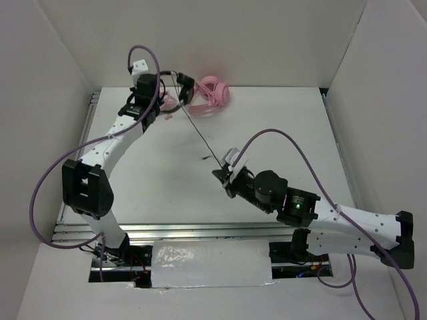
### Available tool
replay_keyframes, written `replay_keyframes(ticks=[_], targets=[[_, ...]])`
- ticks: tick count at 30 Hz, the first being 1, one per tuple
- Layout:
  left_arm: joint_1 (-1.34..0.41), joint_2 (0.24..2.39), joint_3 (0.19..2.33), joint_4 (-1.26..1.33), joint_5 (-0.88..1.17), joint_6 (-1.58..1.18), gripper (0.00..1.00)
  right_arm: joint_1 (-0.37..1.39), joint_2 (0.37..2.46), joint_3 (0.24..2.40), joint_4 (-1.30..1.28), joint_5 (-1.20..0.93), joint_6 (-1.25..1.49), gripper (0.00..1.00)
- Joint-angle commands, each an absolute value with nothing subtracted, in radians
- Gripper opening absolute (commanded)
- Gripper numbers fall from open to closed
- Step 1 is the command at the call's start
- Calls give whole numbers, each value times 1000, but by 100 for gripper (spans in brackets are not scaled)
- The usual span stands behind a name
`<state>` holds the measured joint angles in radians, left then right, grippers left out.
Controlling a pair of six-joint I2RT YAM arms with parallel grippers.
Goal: Wrap the headphones
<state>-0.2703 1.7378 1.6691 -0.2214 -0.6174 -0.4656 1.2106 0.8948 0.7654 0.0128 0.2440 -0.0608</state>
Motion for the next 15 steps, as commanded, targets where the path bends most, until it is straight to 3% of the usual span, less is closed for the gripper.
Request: replay_keyframes(ticks=[1, 7, 15], targets=[[-293, 1632, 1497, -11, -598, -423, 0, 1212, 896, 908, -90, 583, -273, 0], [-388, 1513, 1149, 100, -383, -241, 0, 1025, 945, 1051, -46, 643, -585, 0], [-590, 1300, 795, 158, -65, -123, 0, 760, 1133, 1285, -34, 551, -716, 0]])
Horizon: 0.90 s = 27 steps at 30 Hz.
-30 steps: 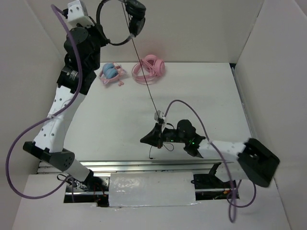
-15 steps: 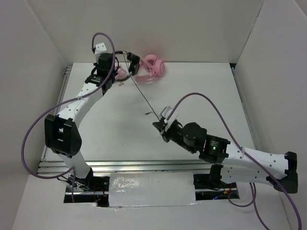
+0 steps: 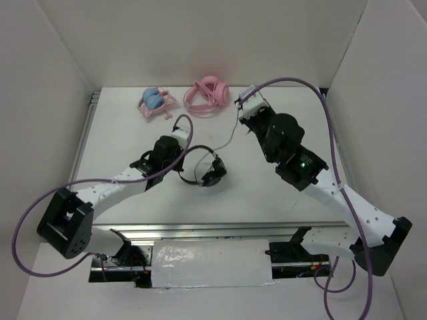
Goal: Wrap the headphones
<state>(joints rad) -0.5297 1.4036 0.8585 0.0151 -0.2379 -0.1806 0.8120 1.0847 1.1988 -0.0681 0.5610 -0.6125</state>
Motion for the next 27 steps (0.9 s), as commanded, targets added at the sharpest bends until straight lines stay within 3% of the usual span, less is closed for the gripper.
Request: replay_keyframes(ticks=[1, 5, 16, 22, 27], targets=[[-609, 1275, 764, 172, -16, -126, 0, 732, 1152, 1308, -38, 539, -718, 0], [-693, 1169, 637, 192, 96, -140, 0, 588, 1233, 1437, -69, 456, -669, 0], [-839, 974, 534, 120, 101, -155, 0, 215, 1403, 1644, -187, 325, -476, 0], [-854, 899, 535, 118, 88, -150, 0, 66, 1465, 1600, -230, 158, -338, 0], [-842, 896, 601, 167, -30, -207, 0, 61, 1450, 1439, -155, -39, -180, 0]])
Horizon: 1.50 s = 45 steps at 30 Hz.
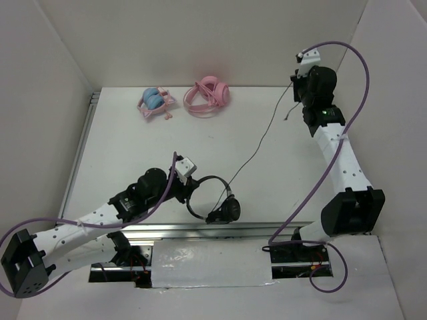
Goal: Wrap the headphones
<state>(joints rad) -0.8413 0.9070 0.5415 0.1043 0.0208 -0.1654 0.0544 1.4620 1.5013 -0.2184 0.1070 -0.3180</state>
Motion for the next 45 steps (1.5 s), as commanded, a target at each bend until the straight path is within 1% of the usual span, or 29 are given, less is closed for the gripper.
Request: replay_keyframes(ticks=[1, 2, 3, 4, 7, 11, 15, 19, 21, 23, 28, 30, 31, 32, 34, 35, 36, 37, 39, 40, 41, 43, 44, 45], targets=[[-835, 900, 635, 179, -69, -227, 0, 61, 1451, 1410, -109, -51, -151, 0], [-810, 907, 658, 179, -93, -238, 0, 60, 1457, 1363, -88, -64, -117, 0], [-798, 908, 681, 173, -94, -244, 0, 58, 1480, 1350, -77, -112, -73, 0], [-773, 907, 722, 163, -97, -255, 0, 57, 1494, 1339, -63, -115, -51, 0], [-727, 900, 825, 109, -84, -278, 0, 64, 1569, 1342, -42, -118, 27, 0], [-623, 888, 940, 78, -52, -362, 0, 81, 1683, 1381, -44, -162, 87, 0], [-534, 940, 1113, 8, -116, -480, 0, 130, 1761, 1353, 27, -259, 169, 0], [-430, 1044, 1320, -72, -205, -625, 0, 231, 1764, 1237, 173, -296, 254, 0], [-391, 1083, 1426, -98, -216, -667, 0, 268, 1763, 1198, 239, -314, 284, 0], [-333, 1144, 1497, -147, -204, -728, 0, 336, 1766, 1157, 264, -340, 311, 0], [-243, 1250, 1663, -241, -221, -845, 0, 506, 1782, 1112, 304, -316, 307, 0], [-236, 1275, 1702, -245, -273, -838, 0, 589, 1775, 1101, 289, -273, 289, 0], [-236, 1296, 1707, -259, -323, -833, 0, 616, 1764, 1077, 284, -253, 285, 0], [-236, 1305, 1709, -261, -435, -833, 0, 639, 1734, 1060, 278, -236, 285, 0], [-232, 1347, 1721, -270, -553, -810, 0, 707, 1688, 990, 276, -197, 282, 0], [-230, 1365, 1726, -282, -668, -808, 0, 727, 1622, 964, 265, -177, 281, 0], [-230, 1382, 1729, -288, -720, -801, 0, 748, 1588, 936, 240, -154, 279, 0], [-229, 1416, 1723, -275, -773, -766, 0, 793, 1545, 883, 218, -85, 275, 0], [-226, 1456, 1720, -293, -918, -750, 0, 837, 1412, 816, 149, -23, 272, 0], [-201, 1498, 1726, -317, -929, -758, 0, 888, 1366, 799, 126, -3, 268, 0], [-187, 1515, 1729, -336, -930, -764, 0, 912, 1280, 786, 103, 91, 256, 0], [-178, 1523, 1643, -266, -919, -732, 0, 984, 1203, 782, 25, 179, 244, 0], [-176, 1522, 1568, -238, -919, -729, 0, 1006, 1145, 793, 8, 269, 215, 0], [-184, 1520, 1537, -185, -898, -703, 0, 1025, 1123, 819, -42, 311, 215, 0]])
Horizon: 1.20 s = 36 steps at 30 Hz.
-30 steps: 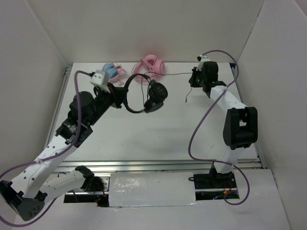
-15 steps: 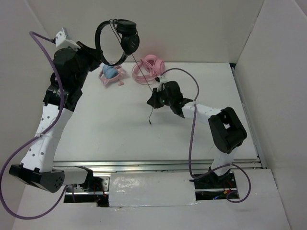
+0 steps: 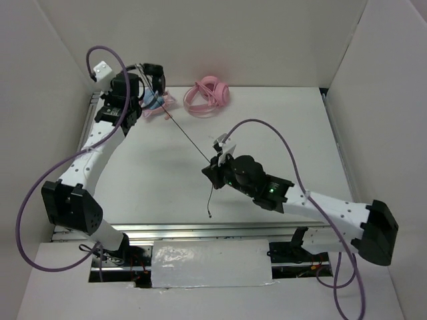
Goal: Wrap the headphones
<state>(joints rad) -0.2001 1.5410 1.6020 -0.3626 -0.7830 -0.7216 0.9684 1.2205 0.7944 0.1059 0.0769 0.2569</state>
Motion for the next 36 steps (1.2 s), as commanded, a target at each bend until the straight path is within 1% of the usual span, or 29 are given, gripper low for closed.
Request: replay_keyframes(ticks=[1, 4, 5, 6, 7, 8, 10, 11, 12, 13, 15, 16, 19, 20, 21, 22, 23, 24, 25, 27, 28, 30, 32, 36], targets=[[-190, 1520, 1507, -180, -896, -707, 0, 1040, 1102, 834, -57, 355, 171, 0], [-231, 1529, 1410, -152, -873, -661, 0, 1077, 1049, 931, -112, 504, 42, 0], [-244, 1529, 1366, -146, -862, -646, 0, 1069, 1046, 958, -115, 534, 11, 0], [-270, 1534, 1342, -143, -847, -615, 0, 1063, 1043, 1004, -103, 547, -93, 0], [-284, 1532, 1312, -134, -818, -591, 0, 1051, 1043, 1024, -82, 546, -135, 0], [-297, 1529, 1243, -103, -809, -544, 0, 1011, 1046, 1066, -54, 507, -205, 0], [-333, 1503, 1154, -20, -717, -438, 0, 965, 1066, 1124, -66, 453, -245, 0], [-360, 1493, 1087, -9, -698, -393, 0, 924, 1078, 1187, -99, 377, -289, 0], [-374, 1471, 1062, -11, -675, -382, 0, 907, 1098, 1213, -113, 348, -311, 0], [-385, 1459, 1004, -11, -599, -370, 0, 894, 1107, 1232, -109, 328, -337, 0], [-426, 1395, 931, 83, -476, -296, 0, 859, 1130, 1264, -107, 232, -433, 0], [-443, 1372, 861, 124, -392, -279, 0, 847, 1140, 1273, -101, 212, -455, 0], [-514, 1281, 775, 138, -296, -232, 0, 769, 1195, 1311, -107, 105, -517, 0], [-549, 1235, 759, 127, -223, -198, 0, 746, 1212, 1334, -123, 77, -529, 0], [-566, 1209, 746, 127, -195, -187, 0, 694, 1251, 1345, -127, 49, -537, 0], [-584, 1188, 715, 135, -171, -170, 0, 665, 1271, 1367, -146, -28, -557, 0], [-618, 1142, 706, 137, -105, -157, 0, 640, 1294, 1371, -152, -78, -567, 0], [-636, 1120, 697, 138, -85, -150, 0, 582, 1339, 1374, -150, -122, -572, 0], [-652, 1097, 674, 149, -69, -138, 0, 557, 1362, 1385, -156, -214, -562, 0], [-673, 1031, 652, 169, -63, -141, 0, 499, 1440, 1396, -152, -273, -517, 0], [-673, 1011, 646, 167, -57, -143, 0, 453, 1463, 1404, -150, -317, -450, 0], [-672, 959, 678, 146, -90, -156, 0, 413, 1515, 1391, -140, -371, -391, 0], [-670, 928, 709, 91, -121, -166, 0, 361, 1525, 1327, -62, -437, -312, 0], [-670, 896, 770, 57, -179, -187, 0, 331, 1482, 1183, 99, -512, -212, 0]])
